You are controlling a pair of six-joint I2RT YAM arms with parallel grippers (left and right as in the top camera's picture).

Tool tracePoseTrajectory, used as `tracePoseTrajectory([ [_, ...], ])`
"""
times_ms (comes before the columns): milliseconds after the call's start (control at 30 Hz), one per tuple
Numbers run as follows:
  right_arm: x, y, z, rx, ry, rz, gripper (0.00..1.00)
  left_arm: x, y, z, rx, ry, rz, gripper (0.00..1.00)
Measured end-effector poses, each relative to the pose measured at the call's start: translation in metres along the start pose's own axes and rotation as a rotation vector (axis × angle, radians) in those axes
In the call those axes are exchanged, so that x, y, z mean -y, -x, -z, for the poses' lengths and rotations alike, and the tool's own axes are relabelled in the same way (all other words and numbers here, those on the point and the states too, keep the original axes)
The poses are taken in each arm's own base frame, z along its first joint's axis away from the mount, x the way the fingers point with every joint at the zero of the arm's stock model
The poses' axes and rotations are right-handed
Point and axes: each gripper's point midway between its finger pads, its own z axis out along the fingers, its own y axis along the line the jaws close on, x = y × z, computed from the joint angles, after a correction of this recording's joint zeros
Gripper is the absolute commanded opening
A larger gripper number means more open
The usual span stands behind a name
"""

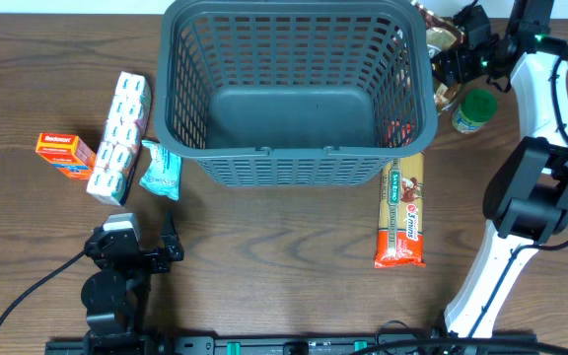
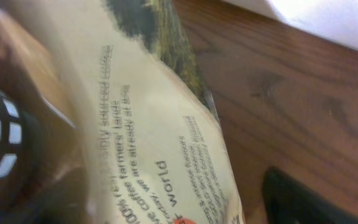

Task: Pack container
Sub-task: 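Grasp the brown Nescafe Gold pouch with the right gripper, then carry the pouch over the basket and release it inside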

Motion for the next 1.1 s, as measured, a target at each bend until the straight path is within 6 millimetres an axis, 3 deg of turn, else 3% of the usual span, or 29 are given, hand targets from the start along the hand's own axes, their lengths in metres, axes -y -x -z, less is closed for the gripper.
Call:
tracePoseTrajectory([
  [133, -0.001, 0.001, -0.002, 0.003, 0.001, 0.004, 0.22, 0.000, 0.000, 0.000, 0.000, 0.000, 0.000, 0.98],
  [267, -0.004, 0.004, -0.005, 0.012, 0.009, -0.016, 0.03, 0.000, 0.000, 0.000, 0.000, 0.000, 0.000, 0.98],
  [567, 0.007, 0.016, -0.004, 0.059, -0.042, -0.092, 0.01, 0.000, 0.000, 0.000, 0.000, 0.000, 0.000, 0.98],
  [700, 0.016, 0.024, 0.008, 0.075, -0.107, -0.135, 0.01, 0.000, 0.000, 0.000, 0.000, 0.000, 0.000, 0.98],
  [800, 0.018, 0.038, 0.032, 0.110, -0.160, -0.158, 0.01, 0.000, 0.000, 0.000, 0.000, 0.000, 0.000, 0.98],
  [900, 0.015, 0.067, 0.072, 0.190, -0.207, -0.168, 0.01, 0.000, 0.000, 0.000, 0.000, 0.000, 0.000, 0.98],
  [1100, -0.020, 0.137, 0.197, 0.441, -0.276, -0.163, 0.01, 0.000, 0.000, 0.000, 0.000, 0.000, 0.000, 0.98],
])
